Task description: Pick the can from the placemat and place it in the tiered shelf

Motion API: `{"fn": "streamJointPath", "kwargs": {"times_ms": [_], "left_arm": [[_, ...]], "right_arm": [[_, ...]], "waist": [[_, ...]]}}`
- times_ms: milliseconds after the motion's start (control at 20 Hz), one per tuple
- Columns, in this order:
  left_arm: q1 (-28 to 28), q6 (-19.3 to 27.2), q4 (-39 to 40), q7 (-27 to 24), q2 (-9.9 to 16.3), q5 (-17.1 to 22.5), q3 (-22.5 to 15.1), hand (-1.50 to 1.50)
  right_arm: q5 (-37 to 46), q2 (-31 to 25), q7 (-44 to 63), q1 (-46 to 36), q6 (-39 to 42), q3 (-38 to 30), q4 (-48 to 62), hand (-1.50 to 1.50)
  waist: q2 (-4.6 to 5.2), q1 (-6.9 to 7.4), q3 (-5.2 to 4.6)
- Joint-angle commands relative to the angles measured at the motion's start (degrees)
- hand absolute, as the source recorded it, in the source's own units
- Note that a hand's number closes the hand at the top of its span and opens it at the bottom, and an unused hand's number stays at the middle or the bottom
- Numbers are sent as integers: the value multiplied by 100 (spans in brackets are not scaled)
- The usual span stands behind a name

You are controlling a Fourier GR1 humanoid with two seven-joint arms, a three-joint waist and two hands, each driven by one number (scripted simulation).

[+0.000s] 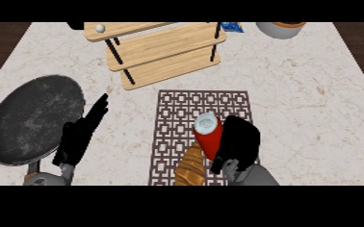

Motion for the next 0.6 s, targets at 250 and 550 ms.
{"fn": "streamJointPath", "kwargs": {"times_ms": [250, 550], "left_arm": [[38, -91, -86, 67, -135, -123, 69, 0], [266, -147, -204, 74, -145, -245, 221, 0]], "right_arm": [[-810, -770, -2268, -524, 845, -147, -500, 150], [-864, -945, -2018, -638, 1353, -688, -1935, 150]], "waist": [[43, 27, 20], [18, -31, 17]]}}
